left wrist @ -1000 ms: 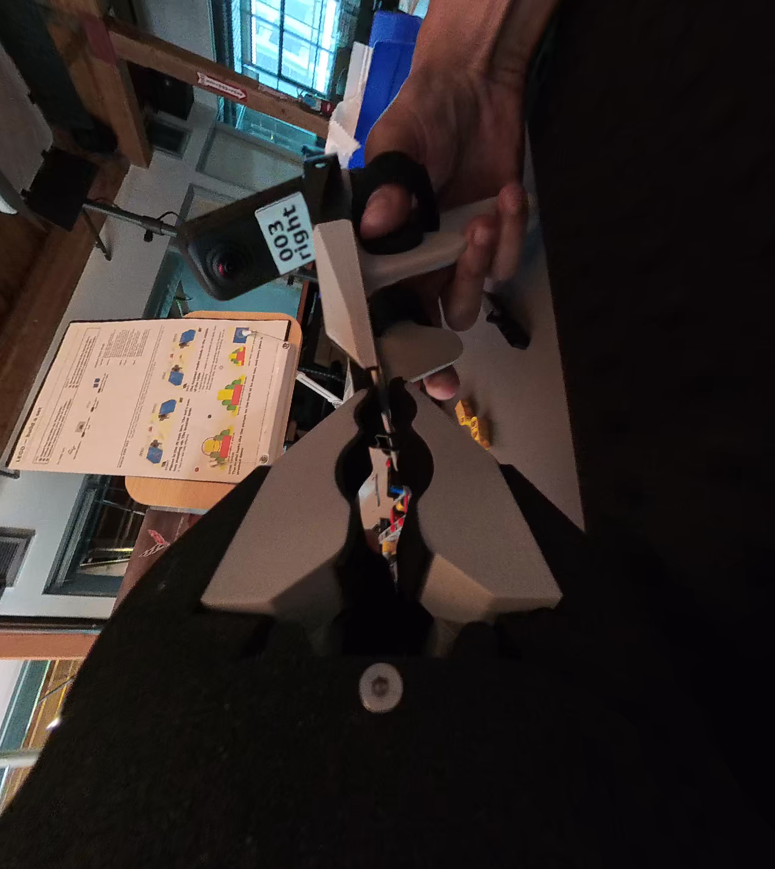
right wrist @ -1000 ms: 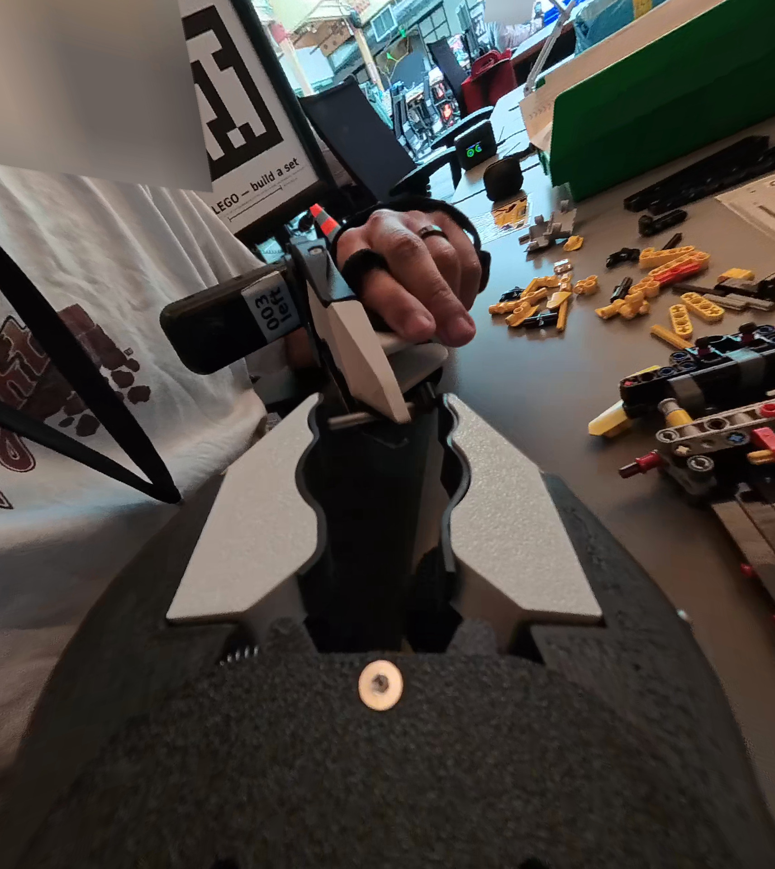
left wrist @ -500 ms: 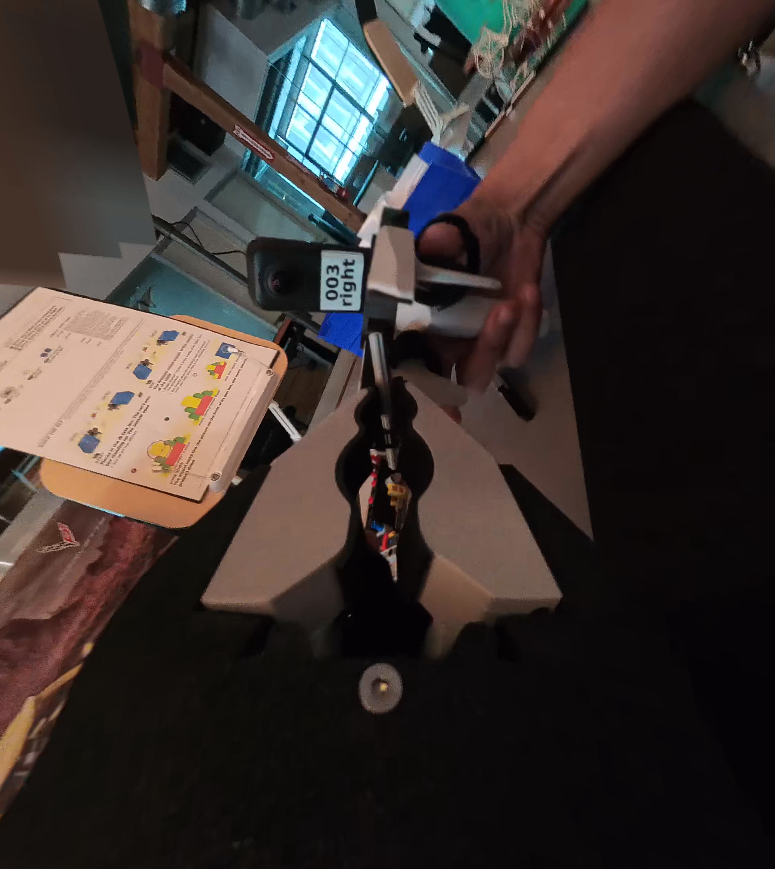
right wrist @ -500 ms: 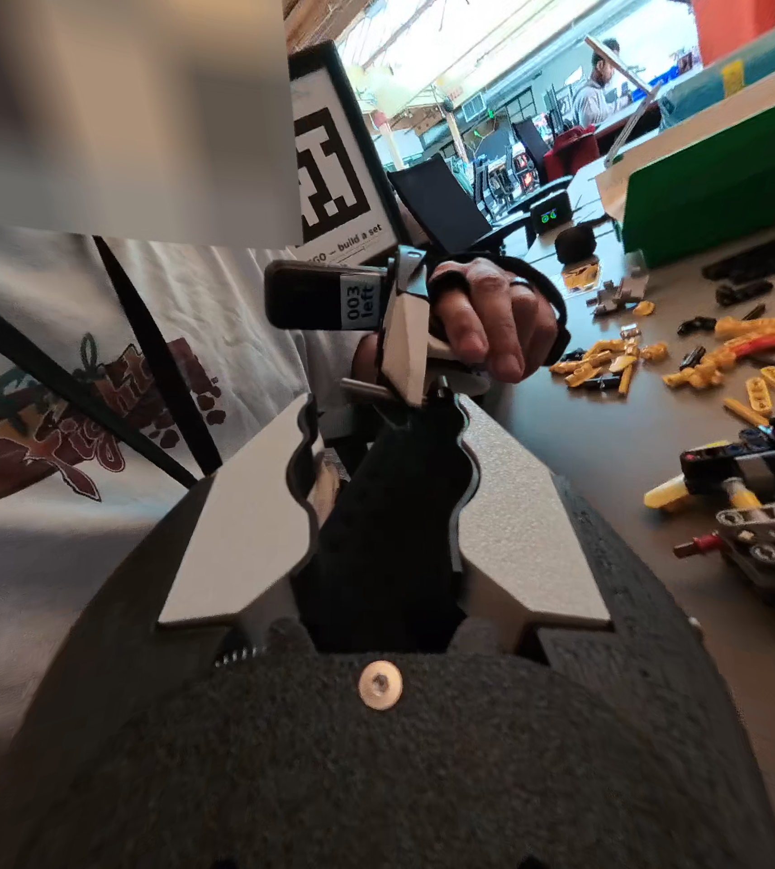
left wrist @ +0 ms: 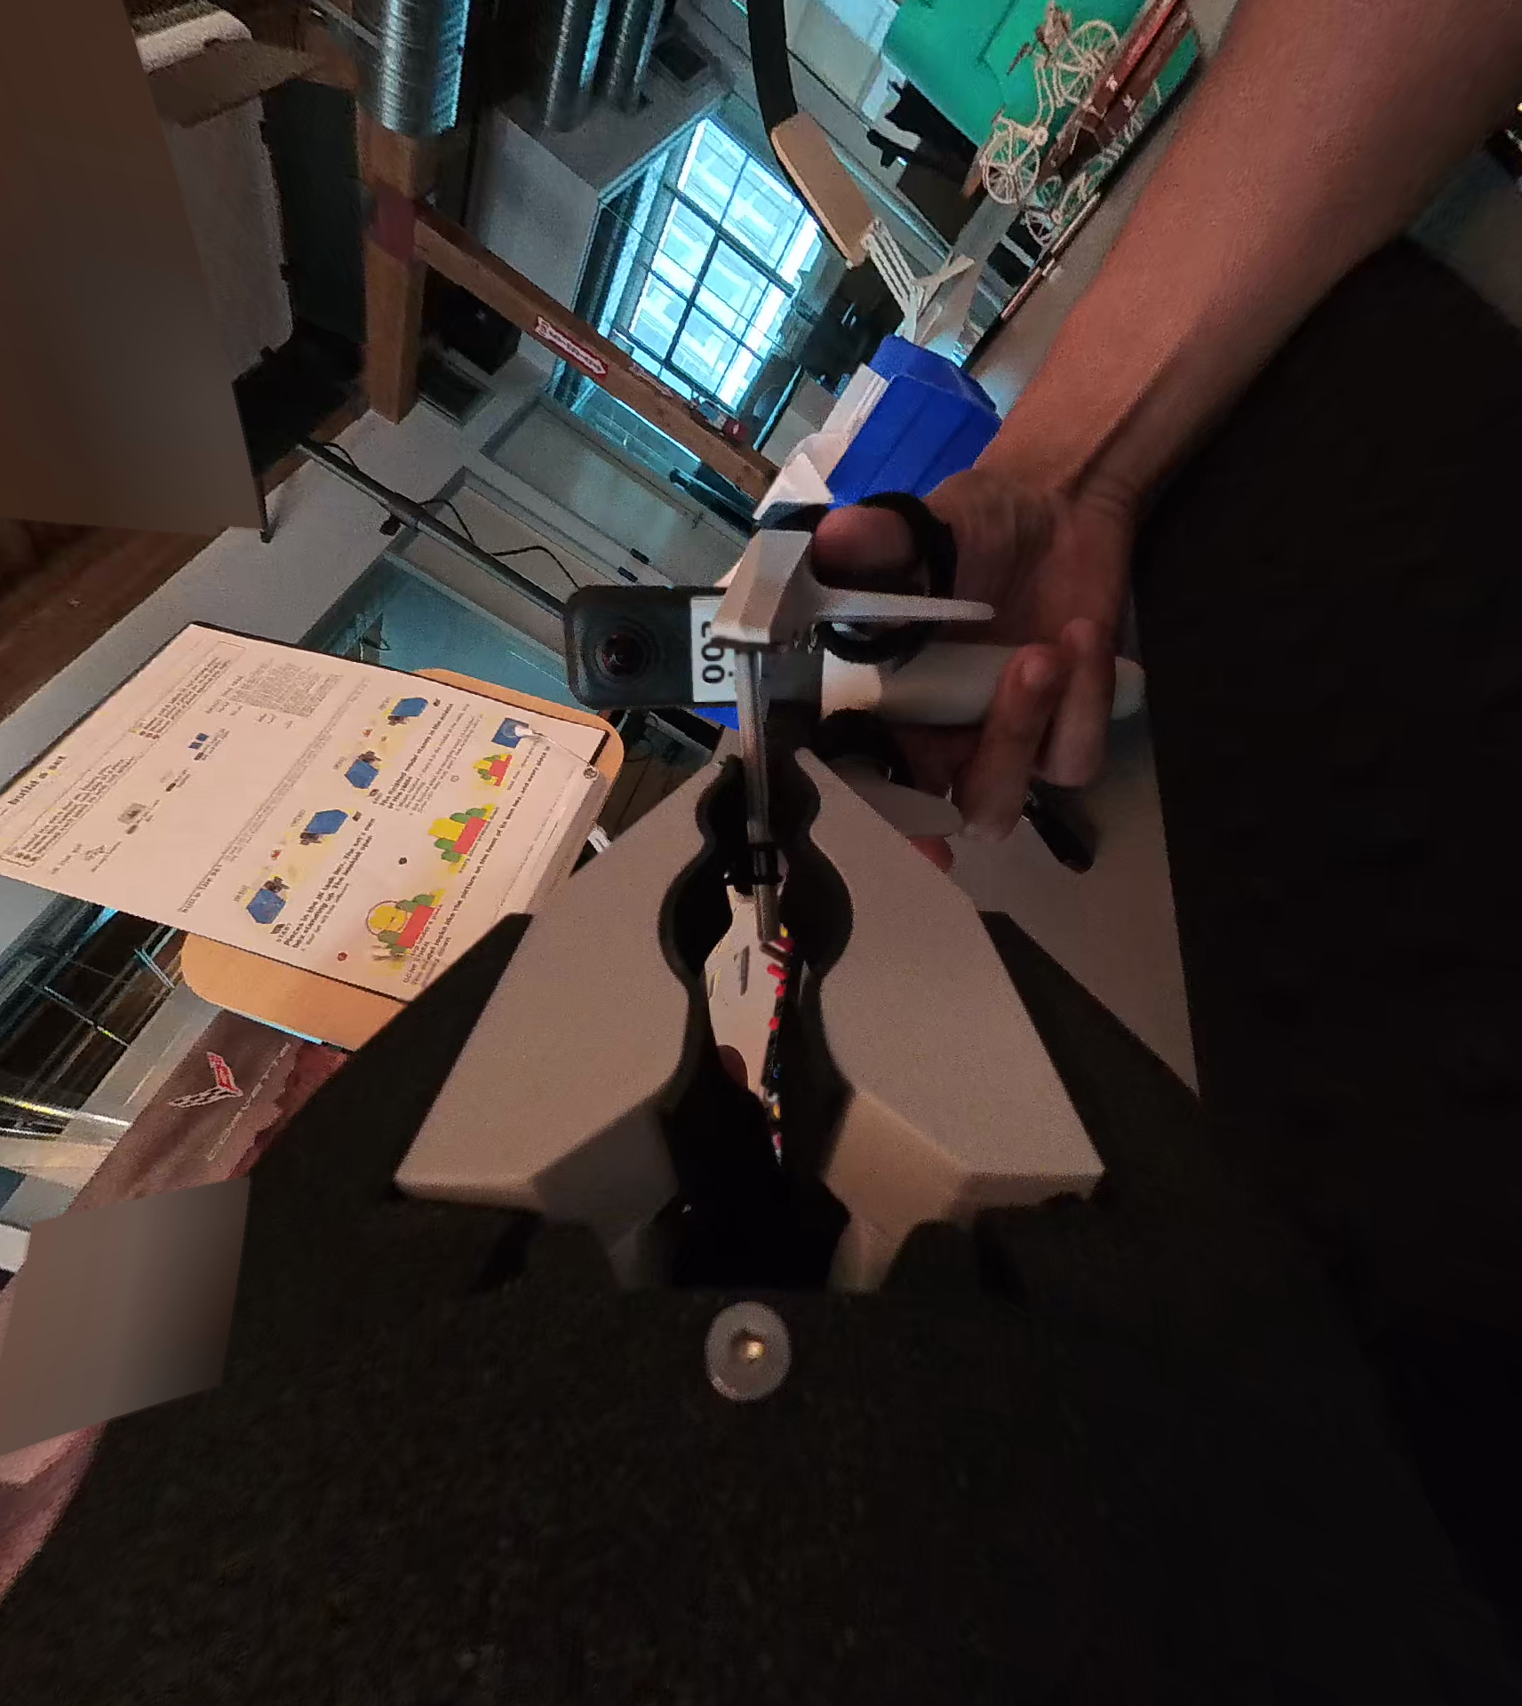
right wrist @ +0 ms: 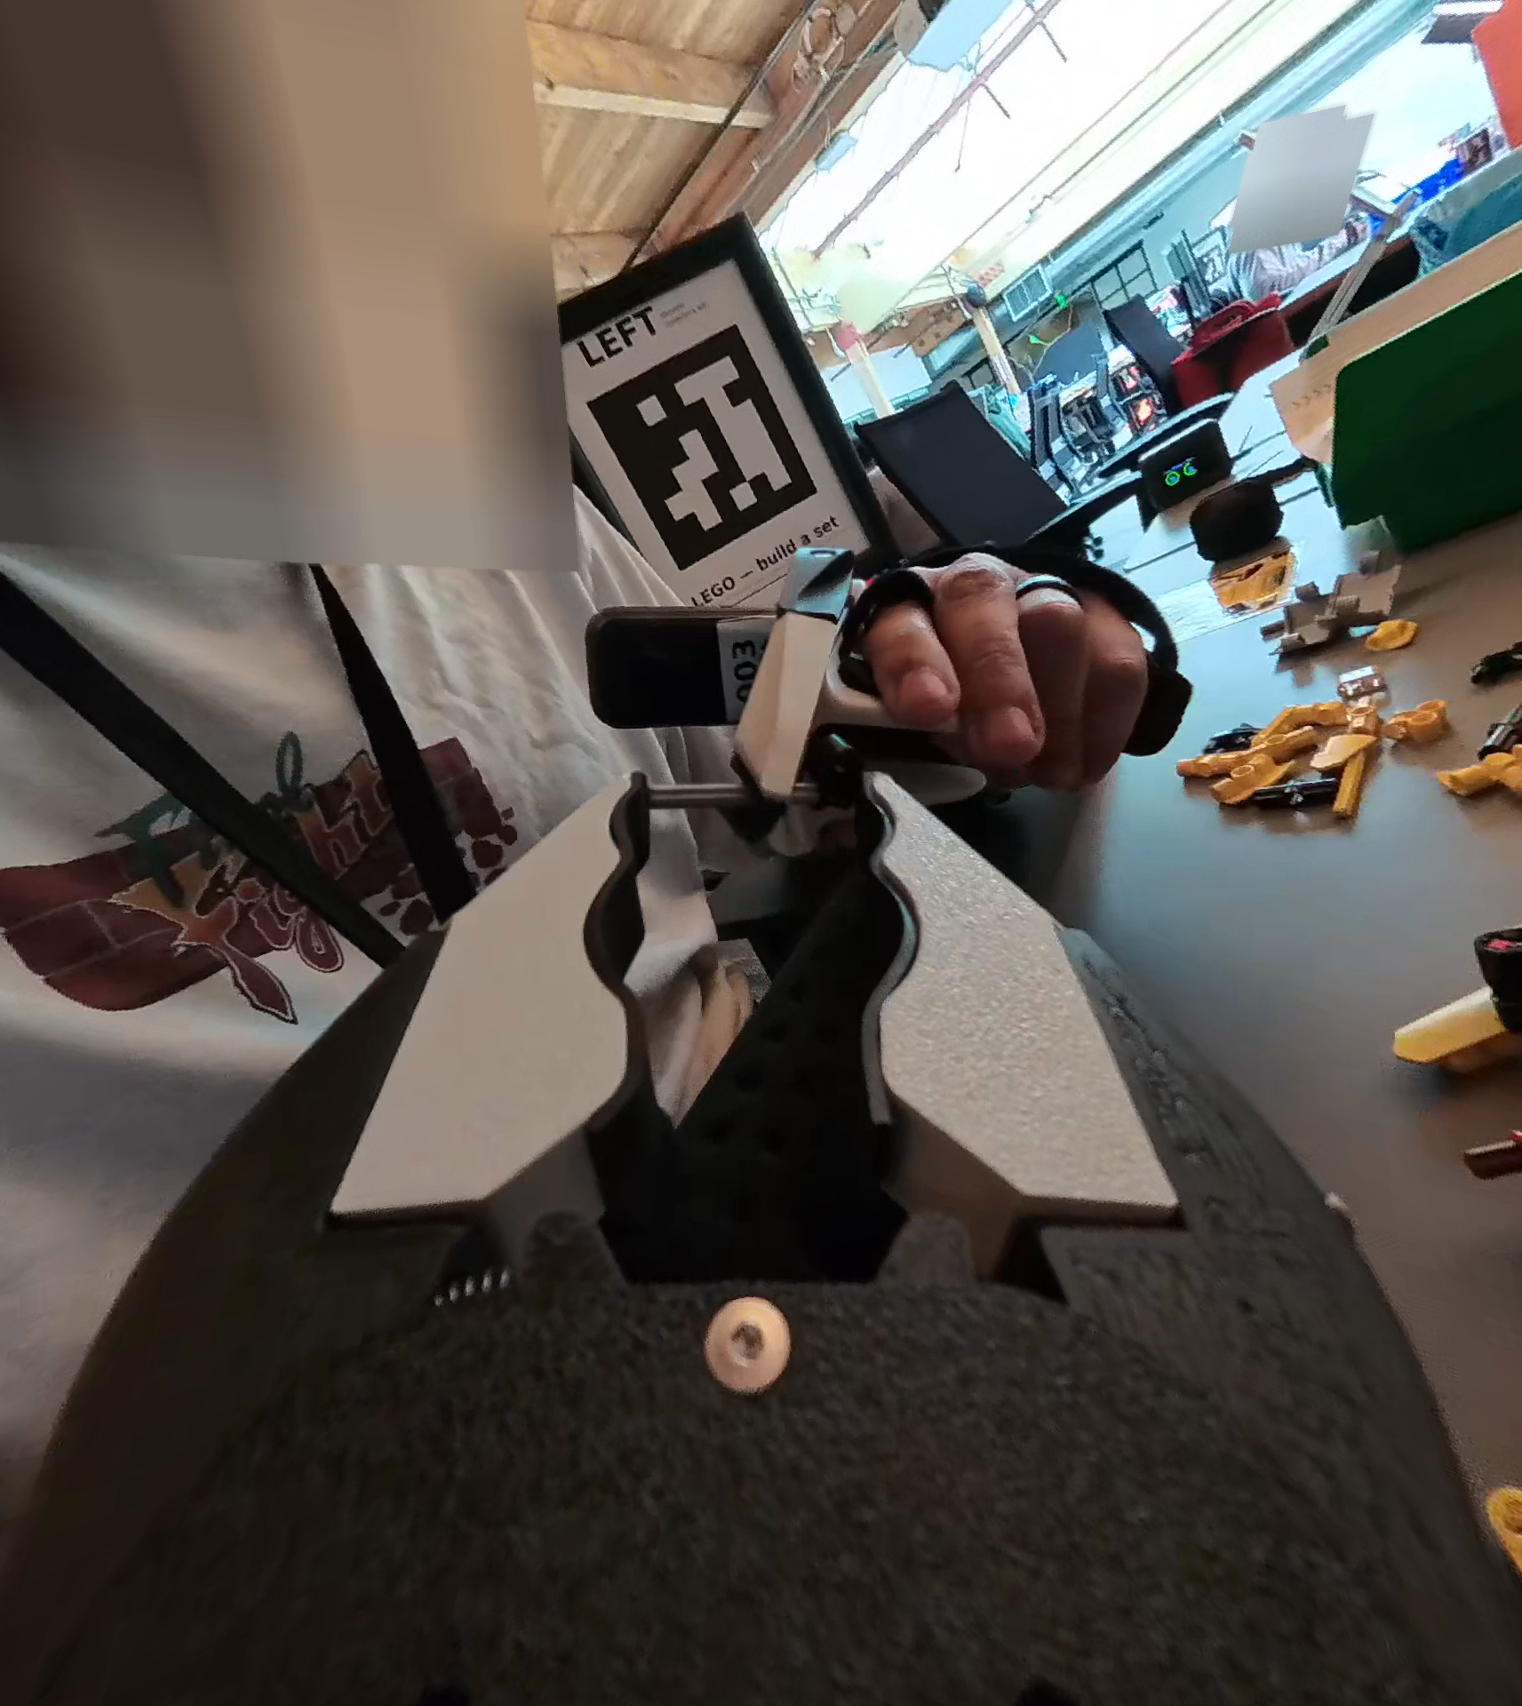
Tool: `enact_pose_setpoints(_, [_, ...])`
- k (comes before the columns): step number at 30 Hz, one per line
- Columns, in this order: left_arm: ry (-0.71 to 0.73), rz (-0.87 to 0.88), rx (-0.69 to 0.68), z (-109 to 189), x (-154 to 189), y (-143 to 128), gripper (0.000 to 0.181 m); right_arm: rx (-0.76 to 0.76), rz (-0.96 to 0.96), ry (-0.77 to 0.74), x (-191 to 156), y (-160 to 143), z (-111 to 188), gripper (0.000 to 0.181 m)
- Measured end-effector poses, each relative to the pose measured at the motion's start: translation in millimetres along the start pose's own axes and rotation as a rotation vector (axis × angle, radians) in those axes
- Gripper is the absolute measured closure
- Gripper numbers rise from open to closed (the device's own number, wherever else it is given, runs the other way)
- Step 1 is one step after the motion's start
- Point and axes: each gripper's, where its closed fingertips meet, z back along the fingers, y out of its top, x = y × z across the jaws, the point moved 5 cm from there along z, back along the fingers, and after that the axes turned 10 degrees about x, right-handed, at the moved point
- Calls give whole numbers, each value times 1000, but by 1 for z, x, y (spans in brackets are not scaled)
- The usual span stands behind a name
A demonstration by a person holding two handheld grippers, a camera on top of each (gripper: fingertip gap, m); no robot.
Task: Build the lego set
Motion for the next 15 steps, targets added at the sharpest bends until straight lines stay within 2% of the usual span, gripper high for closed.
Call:
enact_pose_setpoints(7, [13,-18,15,-1,0,1,178,11,-9,20,-2,1,-1,138])
enact_pose_setpoints(15, [17,-89,-74,-3,3,-10,179,-44,213,-101,4,0,3,139])
